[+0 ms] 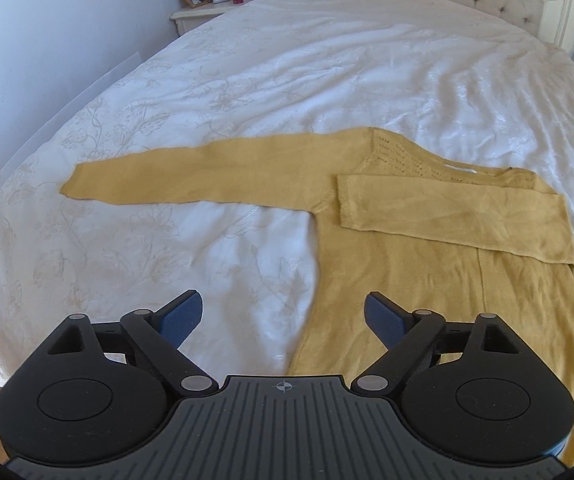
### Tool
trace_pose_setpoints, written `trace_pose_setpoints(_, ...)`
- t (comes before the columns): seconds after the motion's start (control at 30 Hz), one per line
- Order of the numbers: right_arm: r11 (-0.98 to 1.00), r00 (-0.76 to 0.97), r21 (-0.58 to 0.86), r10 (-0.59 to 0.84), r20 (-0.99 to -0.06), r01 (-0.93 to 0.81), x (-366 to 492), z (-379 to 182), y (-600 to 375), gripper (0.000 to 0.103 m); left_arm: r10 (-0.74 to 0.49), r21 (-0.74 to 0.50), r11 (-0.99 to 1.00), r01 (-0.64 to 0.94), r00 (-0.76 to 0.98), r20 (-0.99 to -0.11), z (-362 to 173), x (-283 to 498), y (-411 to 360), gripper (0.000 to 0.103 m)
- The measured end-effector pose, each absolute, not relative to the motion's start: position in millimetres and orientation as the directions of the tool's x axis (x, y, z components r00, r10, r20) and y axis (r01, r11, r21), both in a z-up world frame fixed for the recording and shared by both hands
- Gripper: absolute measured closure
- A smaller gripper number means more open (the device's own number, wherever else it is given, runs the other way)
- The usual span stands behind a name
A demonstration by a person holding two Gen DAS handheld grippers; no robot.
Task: Fold small clothes
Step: 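Move the left gripper toward the cuff of the other sleeve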
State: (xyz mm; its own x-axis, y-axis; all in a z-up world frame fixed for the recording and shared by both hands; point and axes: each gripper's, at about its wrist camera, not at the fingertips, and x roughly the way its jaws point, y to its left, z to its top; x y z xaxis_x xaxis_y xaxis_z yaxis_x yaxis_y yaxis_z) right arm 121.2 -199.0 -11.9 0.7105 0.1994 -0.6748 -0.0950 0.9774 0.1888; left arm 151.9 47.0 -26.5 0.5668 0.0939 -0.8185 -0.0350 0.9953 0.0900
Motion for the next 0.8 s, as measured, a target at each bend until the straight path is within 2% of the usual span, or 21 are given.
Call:
trace_pose_setpoints(0.17,0.988,0.718,0.15,0.128,-0.684,-0.033,136.4,0.5,-173.8,0.001,0.112,0.069,0.993,-0.096,0.576,-0.81,-31.2,177.2,111.0,0.015)
trace_pose_setpoints(0.43,0.978,0.684,0.193,0.087,-0.725,0.08,167.8,0.7,-146.3,0.003,0.058,-0.04,0.99,-0.139,0.635,-0.77,-41.7,221.6,214.0,0.015)
trace_pose_setpoints(0.6,0.977,0.659,0.193,0.083,-0.747,0.095,184.1,-3.6,-123.9,0.009,0.136,0.038,0.984,-0.172,0.606,-0.784,-55.9,254.6,258.3,0.015)
trace_pose_setpoints(0.8,0.976,0.637,0.201,0.1,-0.765,0.089,202.1,-7.9,-101.9,0.009,0.188,0.118,0.981,-0.156,0.589,-0.786,-70.6,295.2,299.1,0.015)
